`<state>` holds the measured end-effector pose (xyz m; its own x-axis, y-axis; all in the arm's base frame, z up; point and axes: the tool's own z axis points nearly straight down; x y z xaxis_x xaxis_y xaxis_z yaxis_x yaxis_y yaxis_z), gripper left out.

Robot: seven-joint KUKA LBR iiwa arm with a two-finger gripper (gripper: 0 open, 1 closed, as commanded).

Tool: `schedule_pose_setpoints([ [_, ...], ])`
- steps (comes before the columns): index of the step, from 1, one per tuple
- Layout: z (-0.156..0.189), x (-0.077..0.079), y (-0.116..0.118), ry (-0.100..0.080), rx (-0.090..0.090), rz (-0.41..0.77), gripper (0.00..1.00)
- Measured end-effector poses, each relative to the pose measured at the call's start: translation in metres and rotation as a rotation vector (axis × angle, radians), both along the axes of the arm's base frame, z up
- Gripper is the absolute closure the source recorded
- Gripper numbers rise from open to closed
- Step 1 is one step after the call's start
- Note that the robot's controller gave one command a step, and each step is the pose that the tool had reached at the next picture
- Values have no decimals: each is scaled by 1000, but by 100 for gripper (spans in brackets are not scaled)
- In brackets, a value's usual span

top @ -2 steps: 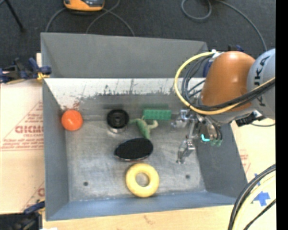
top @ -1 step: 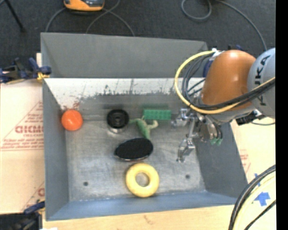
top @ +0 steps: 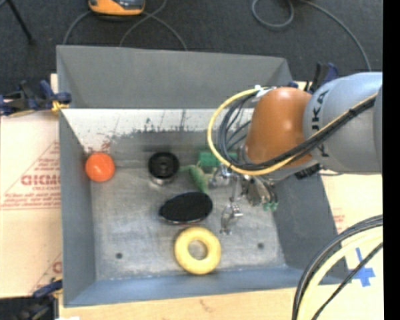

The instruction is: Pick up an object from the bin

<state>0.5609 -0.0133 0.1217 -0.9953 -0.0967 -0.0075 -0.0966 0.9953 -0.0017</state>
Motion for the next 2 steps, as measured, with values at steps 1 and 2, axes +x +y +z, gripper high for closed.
schedule_pose_setpoints([
  [1,7,21,68,4,1,128,0],
  [2,1,24,61,4,1,121,0],
])
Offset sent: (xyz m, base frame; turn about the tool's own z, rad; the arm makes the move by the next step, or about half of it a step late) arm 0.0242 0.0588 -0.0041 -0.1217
